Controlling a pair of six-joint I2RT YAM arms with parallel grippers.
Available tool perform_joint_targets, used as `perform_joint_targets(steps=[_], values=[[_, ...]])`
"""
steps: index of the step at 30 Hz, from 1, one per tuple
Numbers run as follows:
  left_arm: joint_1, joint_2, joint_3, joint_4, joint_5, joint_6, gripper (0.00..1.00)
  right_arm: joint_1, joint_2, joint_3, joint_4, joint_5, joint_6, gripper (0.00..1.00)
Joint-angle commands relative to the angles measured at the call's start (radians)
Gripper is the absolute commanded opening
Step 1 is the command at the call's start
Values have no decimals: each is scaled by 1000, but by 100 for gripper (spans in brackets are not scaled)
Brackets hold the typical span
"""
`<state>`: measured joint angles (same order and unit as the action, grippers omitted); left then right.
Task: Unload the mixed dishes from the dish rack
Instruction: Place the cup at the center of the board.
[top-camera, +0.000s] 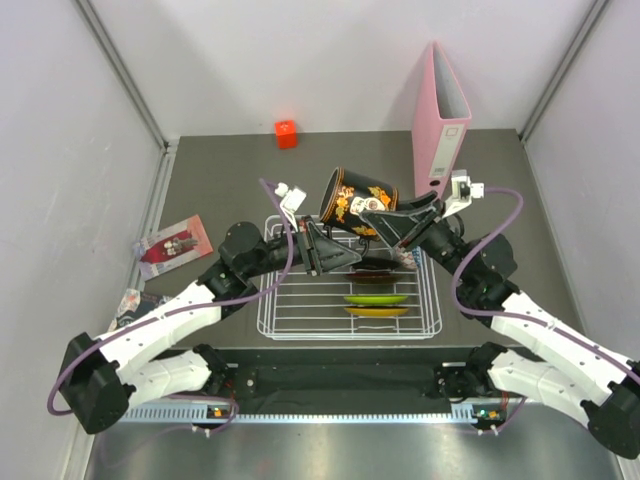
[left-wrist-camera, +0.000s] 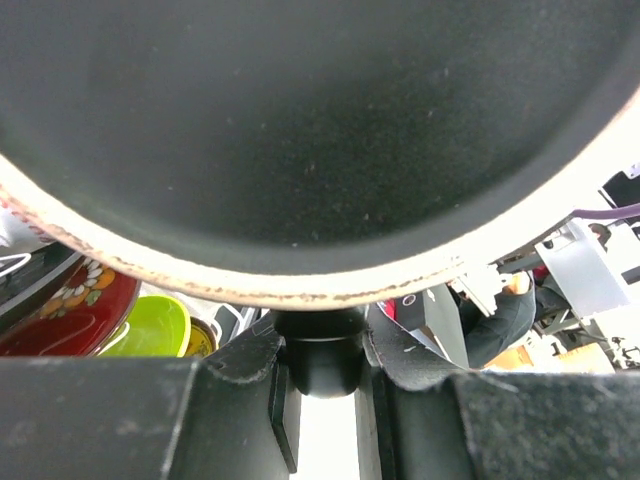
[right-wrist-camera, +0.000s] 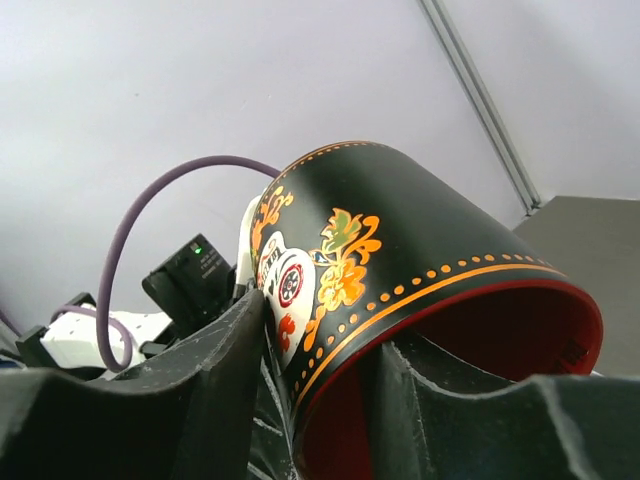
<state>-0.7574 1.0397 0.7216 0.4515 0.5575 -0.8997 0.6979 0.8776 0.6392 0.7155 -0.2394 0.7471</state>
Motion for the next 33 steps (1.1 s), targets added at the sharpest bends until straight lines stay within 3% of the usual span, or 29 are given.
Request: perform_joint_targets(steps=[1, 3, 4, 5, 9, 10, 11, 12, 13, 15, 20, 22, 23, 24, 26, 27, 28, 30, 32, 33], values=[[1, -37, 19, 230, 7, 12, 0, -12, 11, 30, 93, -15, 6, 39], [0, -30, 19, 234, 9, 10, 0, -12, 24, 33, 102, -34, 18, 24], [1, -29, 18, 234, 9, 8, 0, -12, 27, 37, 96, -41, 15, 9], [1, -29, 18, 233, 9, 7, 0, -12, 41, 57, 85, -52, 14, 2], [1, -30, 30, 172, -25, 24, 0, -12, 69, 93, 26, -118, 0, 0], [0, -32, 41, 130, -36, 48, 4, -12, 64, 94, 13, -118, -5, 0], [1, -32, 68, 96, -50, 64, 12, -12, 55, 96, 0, -113, -8, 0], [1, -32, 81, 29, -56, 76, 31, -12, 51, 99, -14, -104, -15, 0], [1, -36, 94, -9, -73, 94, 75, -12, 41, 103, -69, -94, -41, 0], [1, -44, 128, -124, -155, 107, 99, -14, 11, 123, -126, -51, -67, 0], [3, -105, 139, -258, -368, 110, 99, -21, -60, 226, -376, 106, -192, 0], [3, -142, 137, -324, -493, 93, 99, -20, -68, 285, -495, 294, -266, 0], [1, -154, 137, -345, -537, 85, 99, -20, -52, 372, -642, 383, -288, 0], [3, -168, 136, -370, -591, 82, 99, -20, -40, 422, -715, 583, -310, 0], [1, -207, 134, -427, -708, 71, 99, -20, 21, 553, -853, 792, -371, 0], [3, -220, 137, -447, -750, 71, 99, -23, 53, 604, -984, 1007, -377, 0], [3, -243, 141, -477, -824, 68, 99, -53, 92, 658, -1043, 1073, -400, 0], [3, -262, 153, -543, -890, 70, 99, -95, 197, 792, -1190, 1199, -400, 0], [3, -282, 157, -579, -935, 79, 99, -197, 236, 827, -1208, 1178, -407, 0], [3, -290, 157, -586, -938, 88, 99, -301, 241, 827, -1209, 1093, -397, 0]])
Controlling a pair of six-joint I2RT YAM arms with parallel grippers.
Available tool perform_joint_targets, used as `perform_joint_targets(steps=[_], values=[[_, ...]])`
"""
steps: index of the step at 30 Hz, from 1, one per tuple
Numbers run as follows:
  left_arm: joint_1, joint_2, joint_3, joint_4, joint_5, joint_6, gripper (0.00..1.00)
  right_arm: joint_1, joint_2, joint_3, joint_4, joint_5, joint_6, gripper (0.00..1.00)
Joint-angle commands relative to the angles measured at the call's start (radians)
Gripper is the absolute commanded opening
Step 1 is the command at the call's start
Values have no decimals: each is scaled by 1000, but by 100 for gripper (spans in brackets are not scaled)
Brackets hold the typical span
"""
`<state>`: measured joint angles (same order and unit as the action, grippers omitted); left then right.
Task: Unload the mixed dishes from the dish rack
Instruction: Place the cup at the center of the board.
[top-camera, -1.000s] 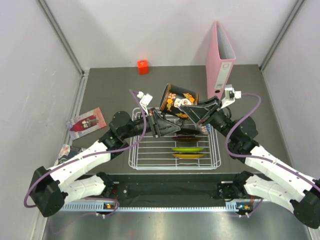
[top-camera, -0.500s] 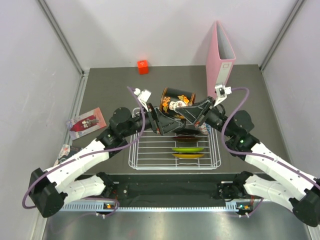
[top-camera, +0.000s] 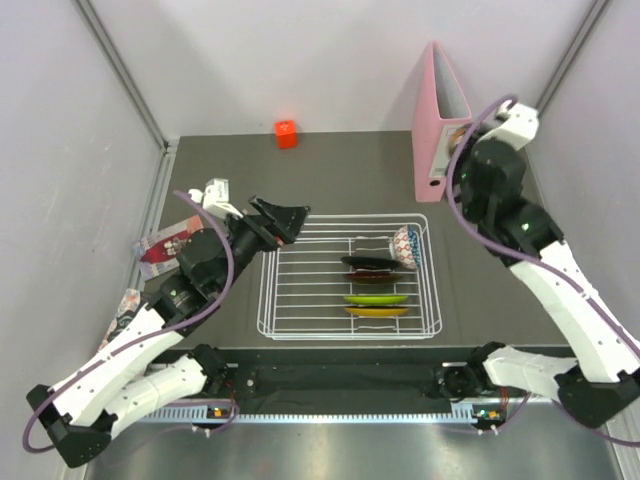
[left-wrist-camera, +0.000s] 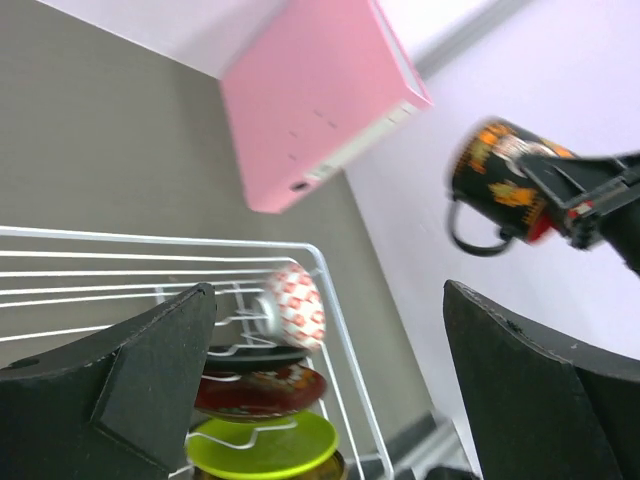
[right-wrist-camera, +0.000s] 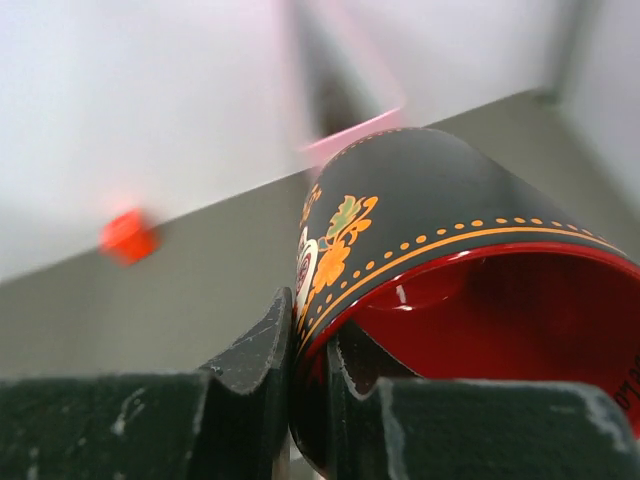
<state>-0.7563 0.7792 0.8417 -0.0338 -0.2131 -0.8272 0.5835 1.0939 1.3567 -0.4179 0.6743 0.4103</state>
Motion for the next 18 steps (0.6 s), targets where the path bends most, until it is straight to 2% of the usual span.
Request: perform_joint_targets(steps=[1, 2, 3, 5, 9, 12, 16, 18], values=[[2, -34, 36, -107, -169, 17, 99, -245, 46, 114, -79, 127, -32, 0], [2, -37, 34, -115, -169, 17, 99, -307, 67, 133, -103, 16, -6, 0], [2, -43, 34, -135, -170, 13, 99, -398, 93, 153, -134, -13, 21, 0], [0, -49, 36, -158, -166, 10, 99, -454, 161, 191, -192, -25, 83, 0], [2, -73, 23, -198, -167, -1, 99, -611, 256, 180, -190, -200, 183, 0], [2, -80, 8, -204, -161, -7, 99, -645, 409, 257, -252, -255, 182, 0], [2, -75, -6, -205, -112, 16, 99, -665, 646, 463, -343, -279, 122, 0], [2, -69, -3, -215, -108, 28, 99, -685, 714, 540, -406, -294, 107, 0]])
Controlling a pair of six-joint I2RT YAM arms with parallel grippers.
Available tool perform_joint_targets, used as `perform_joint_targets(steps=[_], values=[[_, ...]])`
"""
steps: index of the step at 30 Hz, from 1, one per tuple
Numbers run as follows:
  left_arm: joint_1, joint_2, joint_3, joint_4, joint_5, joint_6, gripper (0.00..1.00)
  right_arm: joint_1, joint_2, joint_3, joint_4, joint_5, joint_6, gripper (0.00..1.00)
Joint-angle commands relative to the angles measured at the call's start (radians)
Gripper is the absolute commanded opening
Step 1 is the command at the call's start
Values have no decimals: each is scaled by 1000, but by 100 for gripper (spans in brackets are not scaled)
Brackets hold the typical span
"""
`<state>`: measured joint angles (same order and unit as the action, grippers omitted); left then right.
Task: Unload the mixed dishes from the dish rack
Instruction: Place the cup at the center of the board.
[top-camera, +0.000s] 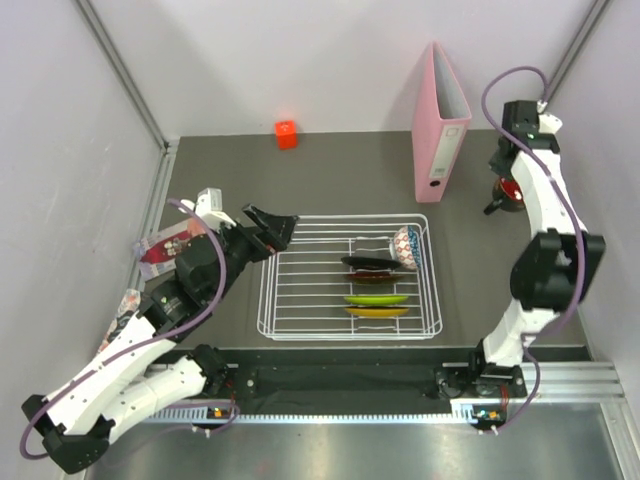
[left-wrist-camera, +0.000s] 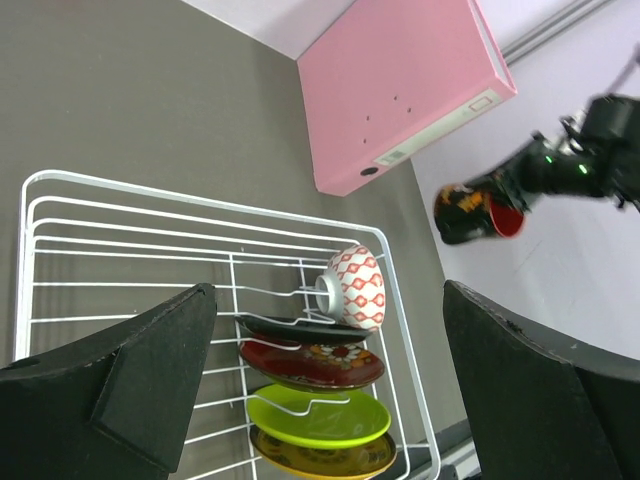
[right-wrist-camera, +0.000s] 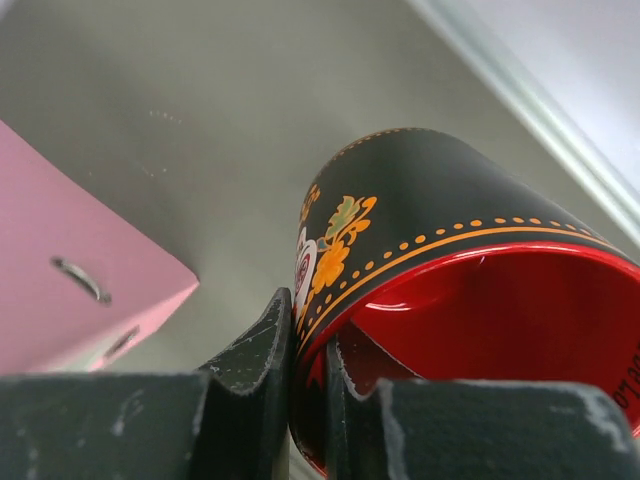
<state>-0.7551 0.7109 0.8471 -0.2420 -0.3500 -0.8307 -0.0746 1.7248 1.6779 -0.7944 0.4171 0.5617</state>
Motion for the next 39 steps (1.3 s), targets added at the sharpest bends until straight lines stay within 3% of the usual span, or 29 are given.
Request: perform_joint_targets(steps=[1, 7, 15, 30, 31, 36, 38, 39], values=[[0, 4, -6, -11, 37, 39, 99, -33, 141, 285, -49, -41, -46, 0], [0, 56, 12, -51, 29, 65, 99, -68, 287, 397, -117, -70, -42, 0], [0, 88, -14, -54, 49, 33, 99, -79, 361, 387, -120, -90, -51, 0], [0, 81, -66, -13, 55, -5, 99, -91, 383, 223, -20, -169, -52, 0], [0, 85, -66, -11, 62, -5, 99, -91, 384, 221, -20, -176, -54, 3], [0, 107, -69, 4, 100, -7, 99, -99, 346, 178, 9, -230, -49, 52], [0, 110, -69, 6, 103, -5, 99, -99, 325, 164, 32, -244, -42, 66], [0, 111, -69, 4, 102, -4, 99, -99, 300, 160, 37, -247, -37, 68]])
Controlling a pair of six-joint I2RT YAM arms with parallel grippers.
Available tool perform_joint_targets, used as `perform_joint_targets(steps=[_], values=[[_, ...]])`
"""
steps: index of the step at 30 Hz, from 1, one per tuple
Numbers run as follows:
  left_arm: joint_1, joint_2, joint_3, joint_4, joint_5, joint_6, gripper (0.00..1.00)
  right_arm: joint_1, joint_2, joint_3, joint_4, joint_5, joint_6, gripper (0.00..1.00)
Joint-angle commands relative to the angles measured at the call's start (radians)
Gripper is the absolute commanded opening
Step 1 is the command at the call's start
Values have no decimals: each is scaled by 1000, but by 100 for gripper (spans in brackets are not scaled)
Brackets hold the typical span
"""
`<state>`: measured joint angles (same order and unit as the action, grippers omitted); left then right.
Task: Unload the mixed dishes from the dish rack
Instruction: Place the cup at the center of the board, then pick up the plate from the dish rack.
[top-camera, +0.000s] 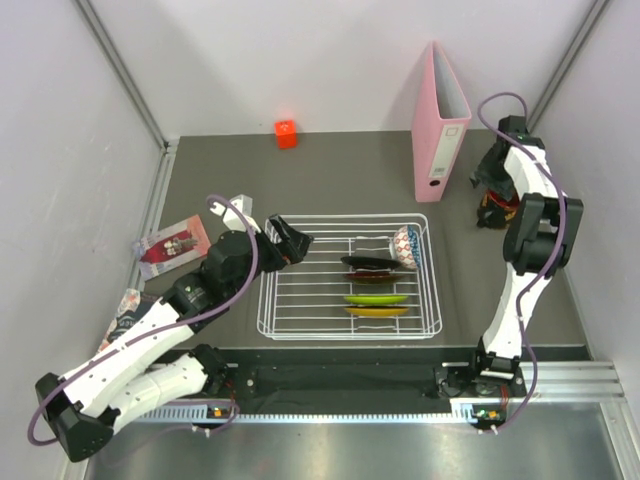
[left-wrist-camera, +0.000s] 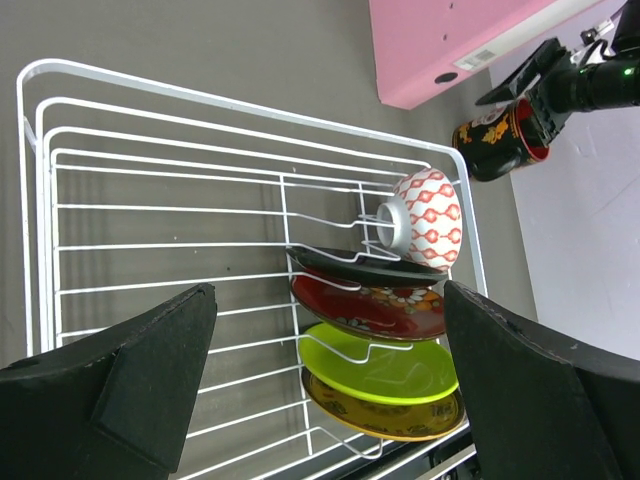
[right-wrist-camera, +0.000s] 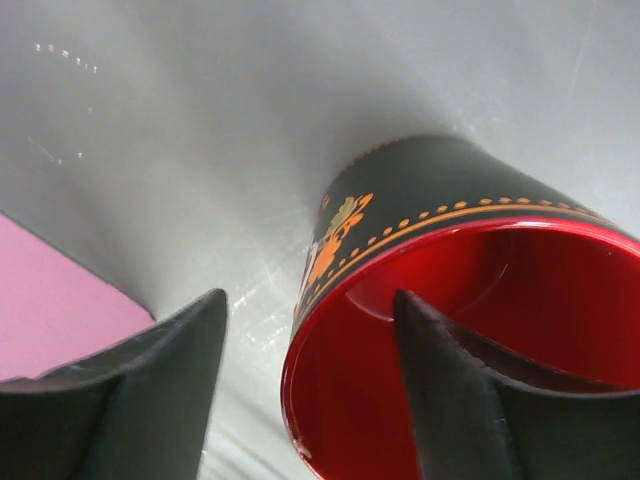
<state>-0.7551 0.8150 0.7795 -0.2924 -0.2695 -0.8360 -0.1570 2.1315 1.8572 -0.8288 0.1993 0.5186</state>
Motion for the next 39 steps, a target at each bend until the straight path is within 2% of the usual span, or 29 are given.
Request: perform_joint_targets(steps=[1, 6, 10, 14, 16, 17, 19, 20, 21, 23, 26, 29, 31, 33, 34, 39], values=[[-1, 6, -3, 56, 21, 3, 99, -16, -120, -21, 83, -37, 9, 73], [0, -4, -8, 61, 18, 15, 99, -13, -221, 19, 80, -54, 38, 98], [0, 1, -9, 61, 12, 26, 99, 0, -353, 36, 89, -58, 72, 100], [0, 22, -8, 70, 13, 35, 99, 75, -516, 2, 126, -54, 75, 100], [0, 38, -11, 79, 27, 49, 99, 134, -637, -67, 181, -60, 51, 100], [0, 44, -11, 88, 33, 57, 99, 219, -686, -152, 207, -54, 41, 99], [0, 74, -5, 96, 55, 92, 99, 308, -852, -275, 324, -6, 14, 100], [0, 90, 7, 101, 64, 110, 99, 395, -911, -424, 383, -5, 0, 100], [0, 105, 16, 98, 70, 129, 99, 434, -1027, -497, 428, 3, -8, 100], [0, 176, 62, 81, 81, 195, 95, 531, -1135, -695, 539, 12, -18, 100], [-1, 303, 162, 19, 160, 328, 94, 608, -1329, -872, 592, 11, -22, 100], [-1, 383, 237, 10, 252, 503, 94, 654, -1432, -970, 615, 11, -31, 100], [-1, 397, 254, 62, 294, 625, 95, 666, -1466, -1004, 634, 3, -43, 100], [-1, 394, 234, 117, 395, 731, 94, 669, -1499, -1036, 657, -1, -48, 100], [-1, 406, 236, 125, 424, 829, 94, 669, -1499, -1043, 660, -11, -52, 100], [0, 530, 293, 47, 559, 1050, 85, 669, -1470, -1047, 663, -57, -68, 100]])
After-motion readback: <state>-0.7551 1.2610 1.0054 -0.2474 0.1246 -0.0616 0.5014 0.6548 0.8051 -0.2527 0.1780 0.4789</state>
